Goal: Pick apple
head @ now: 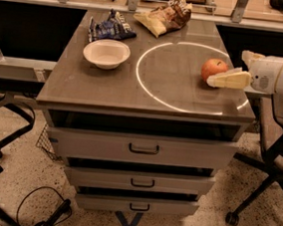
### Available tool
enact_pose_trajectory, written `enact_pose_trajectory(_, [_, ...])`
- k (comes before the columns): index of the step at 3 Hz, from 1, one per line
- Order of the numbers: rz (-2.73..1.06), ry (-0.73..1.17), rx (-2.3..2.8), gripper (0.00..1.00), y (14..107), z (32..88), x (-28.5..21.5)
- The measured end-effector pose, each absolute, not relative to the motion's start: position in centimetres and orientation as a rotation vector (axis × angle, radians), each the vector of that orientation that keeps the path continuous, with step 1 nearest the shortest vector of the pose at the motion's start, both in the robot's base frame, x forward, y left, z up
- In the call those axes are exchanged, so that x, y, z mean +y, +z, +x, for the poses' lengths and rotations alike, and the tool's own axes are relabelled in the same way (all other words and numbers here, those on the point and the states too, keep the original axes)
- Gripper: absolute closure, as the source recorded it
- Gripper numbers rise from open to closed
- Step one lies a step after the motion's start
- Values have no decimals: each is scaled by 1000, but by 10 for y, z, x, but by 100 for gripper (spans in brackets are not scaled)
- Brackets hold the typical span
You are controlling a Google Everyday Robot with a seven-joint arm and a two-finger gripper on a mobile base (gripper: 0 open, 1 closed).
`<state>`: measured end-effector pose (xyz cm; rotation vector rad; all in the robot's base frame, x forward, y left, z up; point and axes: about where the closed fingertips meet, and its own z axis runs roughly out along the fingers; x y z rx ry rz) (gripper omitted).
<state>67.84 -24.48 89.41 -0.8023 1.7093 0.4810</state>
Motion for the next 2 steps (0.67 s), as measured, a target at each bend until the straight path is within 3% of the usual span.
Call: enact_pose_trajectory(2, [-801, 550, 1720, 0, 864, 678, -230])
